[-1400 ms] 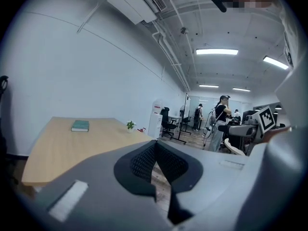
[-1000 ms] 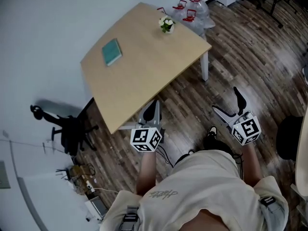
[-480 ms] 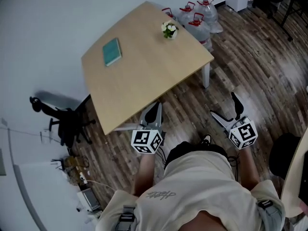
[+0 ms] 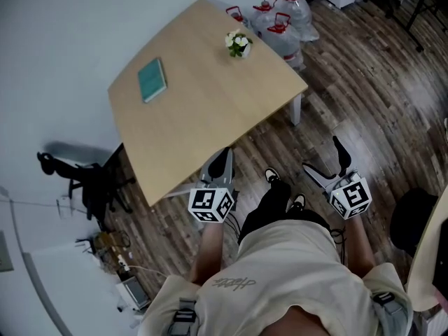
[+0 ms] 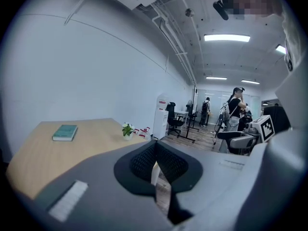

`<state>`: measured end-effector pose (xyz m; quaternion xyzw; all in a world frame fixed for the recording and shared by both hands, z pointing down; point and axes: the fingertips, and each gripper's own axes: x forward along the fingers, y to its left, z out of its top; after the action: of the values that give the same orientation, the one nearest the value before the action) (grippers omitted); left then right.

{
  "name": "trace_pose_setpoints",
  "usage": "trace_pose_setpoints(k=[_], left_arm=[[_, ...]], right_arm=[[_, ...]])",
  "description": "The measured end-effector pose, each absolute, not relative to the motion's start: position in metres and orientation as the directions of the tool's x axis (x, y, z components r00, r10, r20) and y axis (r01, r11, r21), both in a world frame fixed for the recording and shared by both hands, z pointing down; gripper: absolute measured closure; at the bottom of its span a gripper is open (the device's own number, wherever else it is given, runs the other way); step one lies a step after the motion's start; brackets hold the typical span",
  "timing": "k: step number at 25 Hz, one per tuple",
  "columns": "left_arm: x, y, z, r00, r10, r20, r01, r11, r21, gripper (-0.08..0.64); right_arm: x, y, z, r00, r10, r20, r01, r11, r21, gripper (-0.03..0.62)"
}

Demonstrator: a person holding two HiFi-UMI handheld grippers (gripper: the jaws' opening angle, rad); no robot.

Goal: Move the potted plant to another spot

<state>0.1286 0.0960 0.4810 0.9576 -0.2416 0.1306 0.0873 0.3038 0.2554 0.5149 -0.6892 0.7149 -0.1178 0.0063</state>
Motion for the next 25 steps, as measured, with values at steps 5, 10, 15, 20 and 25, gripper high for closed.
trace_pose_setpoints(k=[5, 10, 15, 20, 25], left_arm=[[0.173, 0.073, 0.469, 0.891, -0.387, 0.239, -0.423, -0.898, 0.122, 0.543], [0.191, 0.038, 0.456, 0.908, -0.365, 0.208, -0.392, -0.914, 0.108, 0.543], [0.180, -0.008, 0.457, 0.902, -0.378, 0.208, -0.407, -0.907, 0.114, 0.543], [0.184, -0.038, 0.462, 0.911, -0.363, 0.195, -0.392, -0.910, 0.133, 0.543], [0.183, -0.056, 0.463, 0.915, -0.358, 0.183, -0.387, -0.909, 0.154, 0.543]], right_arm=[[0.332, 0.241, 0.503, 0.002, -0.989, 0.150, -0.990, -0.023, -0.138, 0.104], [0.346, 0.201, 0.486, 0.023, -0.990, 0.138, -0.994, -0.038, -0.105, 0.104], [0.350, 0.157, 0.469, 0.055, -0.992, 0.113, -0.994, -0.065, -0.087, 0.104], [0.353, 0.125, 0.462, 0.085, -0.993, 0.088, -0.994, -0.090, -0.057, 0.120], [0.348, 0.096, 0.460, 0.066, -0.992, 0.106, -0.996, -0.072, -0.050, 0.120]])
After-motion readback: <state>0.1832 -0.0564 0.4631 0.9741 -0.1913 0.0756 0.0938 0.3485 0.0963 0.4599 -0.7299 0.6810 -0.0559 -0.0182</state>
